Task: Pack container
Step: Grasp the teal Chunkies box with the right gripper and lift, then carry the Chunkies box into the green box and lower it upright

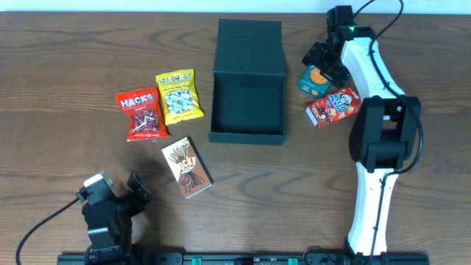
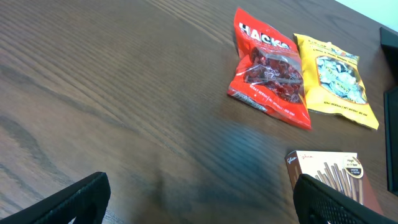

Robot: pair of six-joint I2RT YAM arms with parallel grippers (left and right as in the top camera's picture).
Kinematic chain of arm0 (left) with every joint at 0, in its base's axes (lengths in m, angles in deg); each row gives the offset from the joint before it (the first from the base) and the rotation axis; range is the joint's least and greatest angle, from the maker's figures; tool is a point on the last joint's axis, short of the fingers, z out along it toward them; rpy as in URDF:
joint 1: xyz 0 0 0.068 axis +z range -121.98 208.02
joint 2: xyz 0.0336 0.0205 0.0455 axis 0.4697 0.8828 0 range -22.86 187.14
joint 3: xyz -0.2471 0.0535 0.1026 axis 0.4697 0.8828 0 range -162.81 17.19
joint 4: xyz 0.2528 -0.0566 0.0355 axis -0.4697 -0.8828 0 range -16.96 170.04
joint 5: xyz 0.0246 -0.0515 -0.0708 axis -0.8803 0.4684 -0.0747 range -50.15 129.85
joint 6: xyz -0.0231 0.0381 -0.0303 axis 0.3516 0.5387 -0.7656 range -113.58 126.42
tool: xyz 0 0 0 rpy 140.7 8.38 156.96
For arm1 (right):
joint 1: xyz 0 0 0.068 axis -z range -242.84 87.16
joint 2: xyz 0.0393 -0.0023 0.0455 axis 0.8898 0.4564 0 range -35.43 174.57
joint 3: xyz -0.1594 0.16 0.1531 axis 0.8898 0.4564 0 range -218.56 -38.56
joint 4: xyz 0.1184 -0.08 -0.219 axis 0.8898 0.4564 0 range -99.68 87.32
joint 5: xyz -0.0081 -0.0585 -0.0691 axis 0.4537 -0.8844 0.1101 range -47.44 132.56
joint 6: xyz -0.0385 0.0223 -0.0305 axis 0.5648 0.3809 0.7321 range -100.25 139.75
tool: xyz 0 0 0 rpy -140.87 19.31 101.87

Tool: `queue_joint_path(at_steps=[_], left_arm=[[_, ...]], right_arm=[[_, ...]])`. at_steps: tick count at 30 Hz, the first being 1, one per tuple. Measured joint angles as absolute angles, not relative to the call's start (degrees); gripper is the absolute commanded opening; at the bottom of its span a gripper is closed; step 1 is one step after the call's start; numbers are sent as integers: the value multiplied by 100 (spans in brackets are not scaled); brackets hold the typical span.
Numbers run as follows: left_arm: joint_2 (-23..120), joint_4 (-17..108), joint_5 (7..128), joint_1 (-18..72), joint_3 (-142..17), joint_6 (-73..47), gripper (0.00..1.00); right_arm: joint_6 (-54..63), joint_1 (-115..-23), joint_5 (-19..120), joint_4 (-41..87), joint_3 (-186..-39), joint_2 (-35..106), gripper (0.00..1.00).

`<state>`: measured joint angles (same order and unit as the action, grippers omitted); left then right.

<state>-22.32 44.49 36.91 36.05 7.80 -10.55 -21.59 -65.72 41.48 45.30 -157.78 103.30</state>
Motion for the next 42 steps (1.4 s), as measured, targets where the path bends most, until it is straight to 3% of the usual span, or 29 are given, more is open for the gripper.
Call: queue_joint_path(at_steps=[15,27,42], left_arm=[[-2232,4449,3691,3605,780,-1053,95],[-2232,4449,3691,3605,780,-1055,95],[-2232,4449,3691,3605,780,-1053,95]], right_arm=[[-1937,-6572,4207,4571,-15883,10341,83],[-1539,-6655,4522,5470,-17356,10392,75],[-1045,-7737,4568,6528,-18377,10392,75]])
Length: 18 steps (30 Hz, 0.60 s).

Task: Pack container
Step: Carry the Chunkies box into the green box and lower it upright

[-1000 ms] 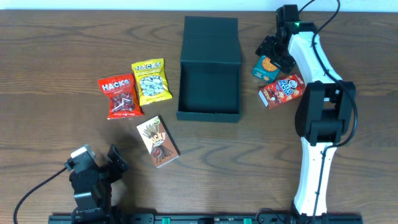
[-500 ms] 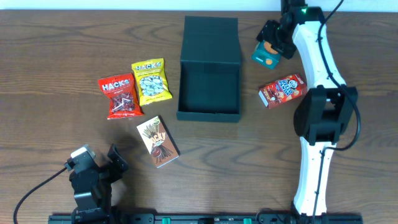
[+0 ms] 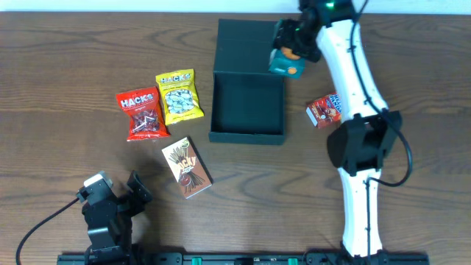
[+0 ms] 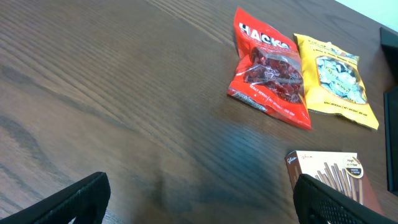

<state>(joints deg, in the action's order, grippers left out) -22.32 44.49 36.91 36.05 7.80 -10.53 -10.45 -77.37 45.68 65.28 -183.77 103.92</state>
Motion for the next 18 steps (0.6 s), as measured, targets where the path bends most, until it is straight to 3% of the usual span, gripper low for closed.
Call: queue_joint_path(at_steps=[18], left_arm=[[-2232,4449,3691,3605,780,-1053,95]], right_arm=[[-957,-8814,4699,8278,-18397,10392,72]])
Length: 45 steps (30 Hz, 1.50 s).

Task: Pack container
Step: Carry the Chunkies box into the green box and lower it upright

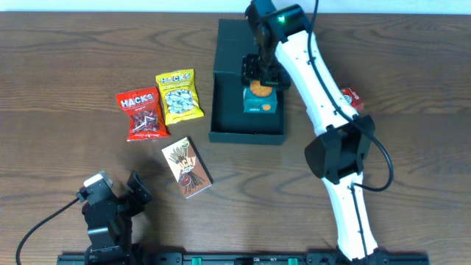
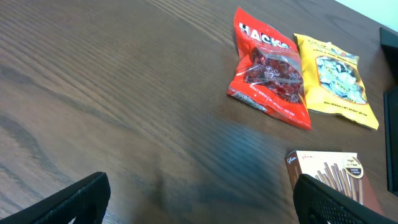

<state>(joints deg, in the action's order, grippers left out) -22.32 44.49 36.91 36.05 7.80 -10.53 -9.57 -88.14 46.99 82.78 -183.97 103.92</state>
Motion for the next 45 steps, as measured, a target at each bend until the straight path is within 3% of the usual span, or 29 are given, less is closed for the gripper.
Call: queue_joint_path(at_steps=[10,13,14,24,25,26,27,29,32,33,45], left_arm=[[-2232,4449,3691,3605,780,-1055,95],[-2232,4449,3691,3605,780,-1055,95],[-2232,4449,3691,3605,780,-1053,95],[-2232,4449,3691,3605,780,-1053,95],[-2232,4449,3691,3605,780,-1055,95],[-2232,4449,3691,3605,780,-1055,95],[-2232,4449,3691,3605,780,-1053,95],[-2232,4449,3691,3605,780,-1055,95],[-2232,4449,3691,3605,780,-1055,95],[-2232,4449,3691,3605,780,-1055,95],[-2232,4449,3691,3605,780,-1055,95]], right_arm=[[-1091,-9028,4705,8753,-18390,10392,73],[-1180,-9098,4703,8648,-18261,10392,84],[-1176,-9133,4703,8541,-18169,10392,98],[-1250,-9210,4707,7957,-17507,10392,99],[-1252,-9199,4707,7876,-17507,10392,98],[-1259,-9195,4707,7800,-17507,10392,89],[-1244,-9195,4710,7760,-17507,10392,73],[-1235,-9195,4736,7671,-17507,10392,28],[-1078,-9214,4806,7395,-17507,10392,5],[-1005,-9230,4817,7277,-17505,10392,2],[-540,-9533,4854,5970,-16915,10392,2]])
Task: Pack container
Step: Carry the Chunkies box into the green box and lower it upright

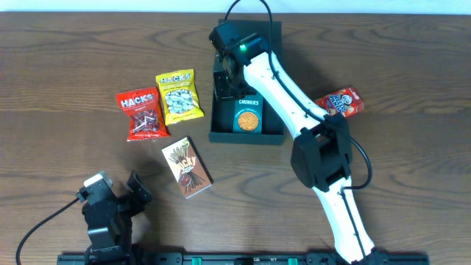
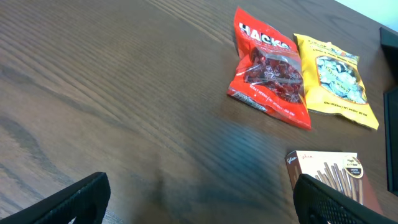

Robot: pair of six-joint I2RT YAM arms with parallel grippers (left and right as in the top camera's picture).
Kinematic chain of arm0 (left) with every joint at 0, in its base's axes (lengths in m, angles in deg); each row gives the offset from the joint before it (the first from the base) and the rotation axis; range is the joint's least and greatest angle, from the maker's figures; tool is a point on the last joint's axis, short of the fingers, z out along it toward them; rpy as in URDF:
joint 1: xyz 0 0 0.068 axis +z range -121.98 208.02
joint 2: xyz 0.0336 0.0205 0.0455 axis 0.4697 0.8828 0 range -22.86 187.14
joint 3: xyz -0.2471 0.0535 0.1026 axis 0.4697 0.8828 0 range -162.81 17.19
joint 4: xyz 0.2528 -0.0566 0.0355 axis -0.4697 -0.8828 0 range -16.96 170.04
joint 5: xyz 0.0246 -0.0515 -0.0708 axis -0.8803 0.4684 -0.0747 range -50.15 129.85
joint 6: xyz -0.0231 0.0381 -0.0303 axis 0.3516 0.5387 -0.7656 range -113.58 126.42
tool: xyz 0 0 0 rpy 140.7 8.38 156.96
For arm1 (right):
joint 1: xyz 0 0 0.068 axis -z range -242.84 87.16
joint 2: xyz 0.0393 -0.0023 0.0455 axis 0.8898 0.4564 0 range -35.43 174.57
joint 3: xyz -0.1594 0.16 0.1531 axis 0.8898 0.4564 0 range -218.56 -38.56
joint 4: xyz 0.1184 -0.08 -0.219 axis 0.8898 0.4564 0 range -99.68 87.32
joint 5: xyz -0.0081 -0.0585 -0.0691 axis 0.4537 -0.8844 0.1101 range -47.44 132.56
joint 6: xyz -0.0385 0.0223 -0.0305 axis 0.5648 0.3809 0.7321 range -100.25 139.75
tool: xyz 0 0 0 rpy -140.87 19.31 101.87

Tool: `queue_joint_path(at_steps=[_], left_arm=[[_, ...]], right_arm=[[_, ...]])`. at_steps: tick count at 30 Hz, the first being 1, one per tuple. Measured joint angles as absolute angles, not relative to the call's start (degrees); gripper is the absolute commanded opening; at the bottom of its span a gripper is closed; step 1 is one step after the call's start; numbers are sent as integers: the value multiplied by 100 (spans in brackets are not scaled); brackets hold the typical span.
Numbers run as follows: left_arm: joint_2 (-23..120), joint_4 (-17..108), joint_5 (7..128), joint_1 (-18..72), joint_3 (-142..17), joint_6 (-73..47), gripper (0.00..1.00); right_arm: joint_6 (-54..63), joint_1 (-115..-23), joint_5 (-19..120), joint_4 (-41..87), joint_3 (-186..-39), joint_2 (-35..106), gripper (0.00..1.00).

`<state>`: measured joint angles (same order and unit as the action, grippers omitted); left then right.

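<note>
The black open-topped container (image 1: pixel 247 132) stands at the table's middle back, its lid folded behind. A teal Chunkies cookie pack (image 1: pixel 248 115) lies flat inside it near the front wall. My right gripper (image 1: pixel 224 82) hangs over the container's left part, beside the pack; its dark jaws blend into the box. Left of the container lie a red Hacks bag (image 1: pixel 141 112) (image 2: pixel 272 68), a yellow Hacks bag (image 1: pixel 179 96) (image 2: pixel 337 81) and a brown stick-biscuit box (image 1: pixel 187 167) (image 2: pixel 329 177). My left gripper (image 1: pixel 110 202) (image 2: pixel 199 208) rests open and empty at the front left.
A red cereal-style snack box (image 1: pixel 340 103) lies on the wooden table (image 1: pixel 73 59) right of the container, just past the white right arm (image 1: pixel 287 81), which stretches across the container's right side.
The teal cookie pack was held upright over the container's middle; now it lies flat near the front wall. My right gripper has shifted to the left part of the container. The left arm is unchanged.
My right gripper was at the teal pack on the table right of the container, beside the red snack box. Then it held the pack over the container's back right corner, then inside over its middle. The pack now lies in the container.
</note>
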<state>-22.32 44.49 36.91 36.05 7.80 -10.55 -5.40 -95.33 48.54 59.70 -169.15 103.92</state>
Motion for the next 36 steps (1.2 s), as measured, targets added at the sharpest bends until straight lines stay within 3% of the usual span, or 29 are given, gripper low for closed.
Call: queue_joint_path(at_steps=[13,36], left_arm=[[-2232,4449,3691,3605,780,-1053,95],[-2232,4449,3691,3605,780,-1053,95]], right_arm=[[-747,-9533,4780,5660,-16025,10392,2],[-1886,-9391,3822,6213,-15995,10392,2]])
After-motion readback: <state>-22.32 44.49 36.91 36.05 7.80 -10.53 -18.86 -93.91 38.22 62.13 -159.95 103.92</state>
